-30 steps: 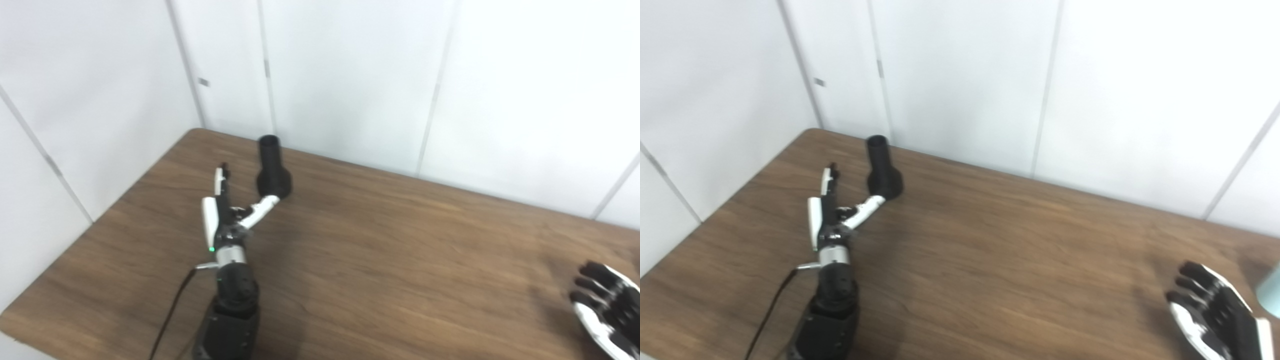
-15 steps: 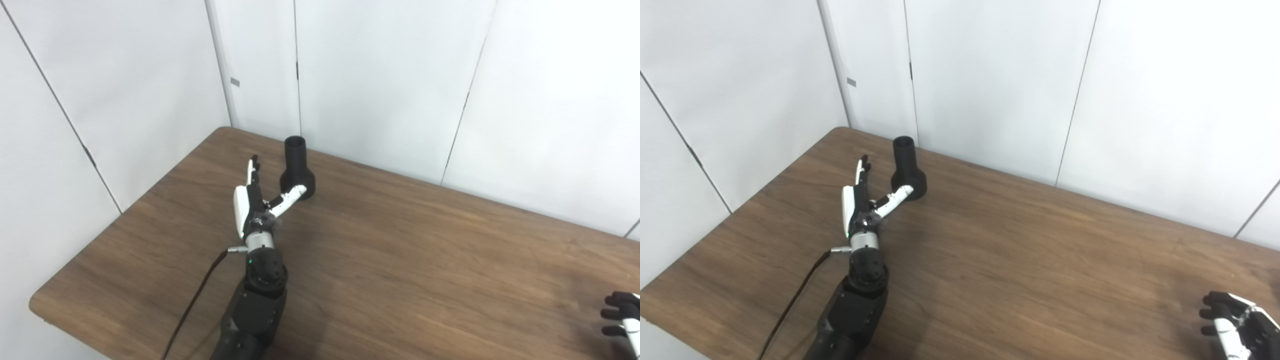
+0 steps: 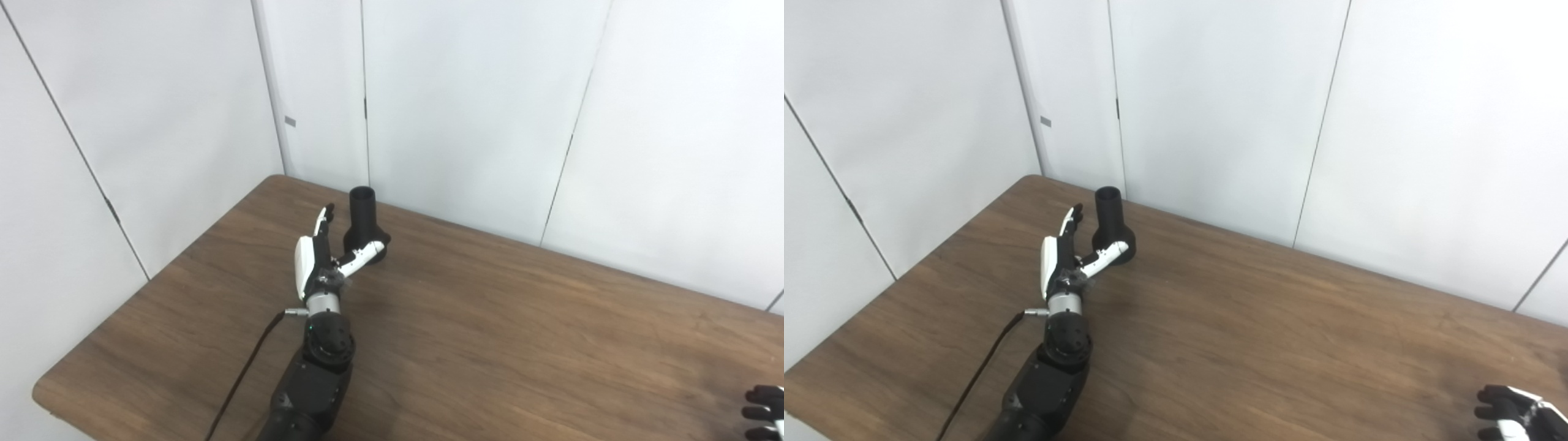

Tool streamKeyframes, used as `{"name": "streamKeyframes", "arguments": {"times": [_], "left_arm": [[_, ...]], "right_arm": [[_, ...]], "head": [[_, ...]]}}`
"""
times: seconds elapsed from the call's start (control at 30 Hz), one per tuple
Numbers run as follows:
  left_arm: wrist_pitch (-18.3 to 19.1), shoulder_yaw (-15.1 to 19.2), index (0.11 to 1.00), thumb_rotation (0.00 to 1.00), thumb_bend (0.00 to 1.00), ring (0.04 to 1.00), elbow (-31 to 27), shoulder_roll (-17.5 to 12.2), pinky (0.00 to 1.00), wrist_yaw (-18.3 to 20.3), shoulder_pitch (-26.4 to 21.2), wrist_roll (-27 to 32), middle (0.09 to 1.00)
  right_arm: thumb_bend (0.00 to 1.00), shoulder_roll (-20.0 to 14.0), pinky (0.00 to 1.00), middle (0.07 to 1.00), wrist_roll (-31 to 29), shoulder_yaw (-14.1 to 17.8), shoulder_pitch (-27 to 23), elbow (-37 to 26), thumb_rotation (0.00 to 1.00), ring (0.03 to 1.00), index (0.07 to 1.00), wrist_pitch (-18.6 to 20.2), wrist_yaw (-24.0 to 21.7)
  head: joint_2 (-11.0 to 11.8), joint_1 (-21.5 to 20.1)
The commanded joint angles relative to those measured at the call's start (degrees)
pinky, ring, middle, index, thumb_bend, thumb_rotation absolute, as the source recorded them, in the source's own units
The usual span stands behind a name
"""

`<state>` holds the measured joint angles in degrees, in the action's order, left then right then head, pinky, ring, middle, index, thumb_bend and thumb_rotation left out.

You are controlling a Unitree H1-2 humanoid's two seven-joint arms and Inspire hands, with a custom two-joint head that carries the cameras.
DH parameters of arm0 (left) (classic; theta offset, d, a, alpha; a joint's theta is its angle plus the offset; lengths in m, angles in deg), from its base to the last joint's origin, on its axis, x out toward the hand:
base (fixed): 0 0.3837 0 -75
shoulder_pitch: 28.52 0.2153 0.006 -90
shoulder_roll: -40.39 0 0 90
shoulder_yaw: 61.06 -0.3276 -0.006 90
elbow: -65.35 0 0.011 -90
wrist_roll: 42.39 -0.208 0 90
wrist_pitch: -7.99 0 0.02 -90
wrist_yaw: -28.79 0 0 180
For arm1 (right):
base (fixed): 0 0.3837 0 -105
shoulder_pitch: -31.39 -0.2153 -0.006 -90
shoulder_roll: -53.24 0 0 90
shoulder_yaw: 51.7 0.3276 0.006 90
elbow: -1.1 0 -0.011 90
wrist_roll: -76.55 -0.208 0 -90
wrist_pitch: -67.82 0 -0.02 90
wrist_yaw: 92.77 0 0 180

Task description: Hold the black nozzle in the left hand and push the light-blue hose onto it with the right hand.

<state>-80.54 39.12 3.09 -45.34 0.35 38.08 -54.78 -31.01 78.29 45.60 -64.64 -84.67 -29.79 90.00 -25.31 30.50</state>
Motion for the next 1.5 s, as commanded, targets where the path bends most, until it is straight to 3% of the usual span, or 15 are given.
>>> {"name": "streamKeyframes", "arguments": {"times": [0.0,0.43,0.77,1.17,1.3,1.47], "left_arm": [[2.8,-0.9,0.933,0.4,1.0,0.959,2.7,0.2,1.0,1.2,1.8,-0.6,0.917],[5.9,-3.1,0.927,0.42,1.0,0.994,1.8,-0.8,1.0,2.4,0.5,-2.4,0.928],[9.8,-4.7,0.914,0.39,1.0,1.0,2.2,-3.2,1.0,4.8,-1.7,-4.1,0.963],[12.0,-3.3,0.881,0.4,1.0,0.989,1.1,-3.9,1.0,8.8,-2.1,-2.0,0.925],[10.3,-1.6,0.864,0.4,1.0,0.983,1.8,-3.2,1.0,8.0,-2.5,0.2,0.904],[4.3,4.0,0.774,0.24,0.98,0.843,3.2,0.0,0.99,4.0,-3.0,5.5,0.772]], "right_arm": [[0.65,-0.6,0.4,0.596,-0.2,0.5,-1.3,-1.6,0.7,0.556,0.555,-1.8,0.2],[0.75,-0.8,0.4,0.598,-0.1,0.5,-1.1,-1.1,0.71,0.558,0.557,-3.1,0.1],[0.72,-0.8,0.4,0.601,0.0,0.5,-0.9,-1.8,0.71,0.562,0.561,-2.8,0.0],[0.68,-1.1,0.42,0.608,-0.3,0.5,-0.9,-0.8,0.7,0.572,0.571,-4.7,-0.3],[0.68,-1.0,0.42,0.605,-0.3,0.6,-0.9,-1.2,0.7,0.569,0.568,-4.0,-0.3],[0.68,-0.9,0.42,0.611,0.1,0.5,-0.7,-1.9,0.7,0.574,0.572,-3.0,-0.1]], "head": [[0.0,0.1],[-0.1,-0.4],[-0.1,-0.6],[-0.1,-0.9],[-0.1,-1.0],[-0.2,-1.1]]}}
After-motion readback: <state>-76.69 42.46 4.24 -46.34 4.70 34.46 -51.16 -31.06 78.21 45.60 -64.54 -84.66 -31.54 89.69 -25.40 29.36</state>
